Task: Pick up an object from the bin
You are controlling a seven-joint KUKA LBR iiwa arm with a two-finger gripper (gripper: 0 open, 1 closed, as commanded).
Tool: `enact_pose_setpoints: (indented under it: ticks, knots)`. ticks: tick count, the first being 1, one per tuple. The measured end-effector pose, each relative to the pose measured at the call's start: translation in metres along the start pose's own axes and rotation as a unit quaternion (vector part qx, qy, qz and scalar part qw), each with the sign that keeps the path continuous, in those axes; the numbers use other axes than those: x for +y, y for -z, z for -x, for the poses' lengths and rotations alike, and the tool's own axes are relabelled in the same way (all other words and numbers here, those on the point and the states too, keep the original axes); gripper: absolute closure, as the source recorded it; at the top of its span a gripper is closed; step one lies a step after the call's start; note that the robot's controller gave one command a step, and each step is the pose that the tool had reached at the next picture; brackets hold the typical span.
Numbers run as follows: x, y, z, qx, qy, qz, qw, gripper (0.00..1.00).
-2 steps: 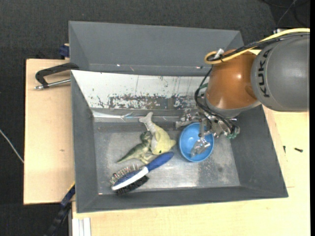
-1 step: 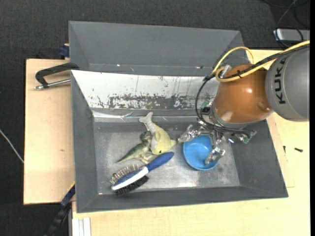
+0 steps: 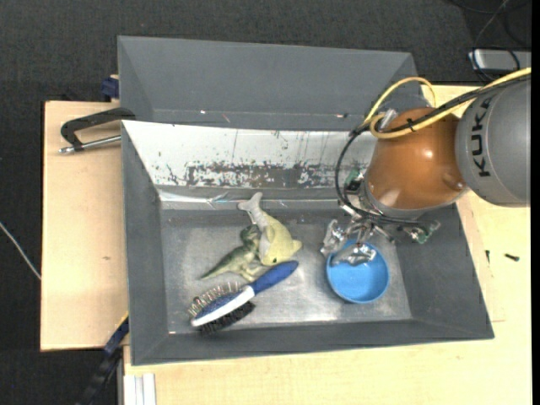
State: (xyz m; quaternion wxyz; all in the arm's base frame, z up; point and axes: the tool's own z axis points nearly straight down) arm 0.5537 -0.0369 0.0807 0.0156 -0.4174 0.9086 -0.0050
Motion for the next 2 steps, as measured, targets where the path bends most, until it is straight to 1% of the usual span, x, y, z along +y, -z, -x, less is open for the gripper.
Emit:
enact_pose_setpoints:
  ticks: [1,2]
  knots:
    - [-0.034,0.043,-0.004,0.0079,-0.002,0.006,0.9999,1.00]
    - [-0.056,0.125,0.006,0.0069,-0.001,0.005,1.0000,1.00]
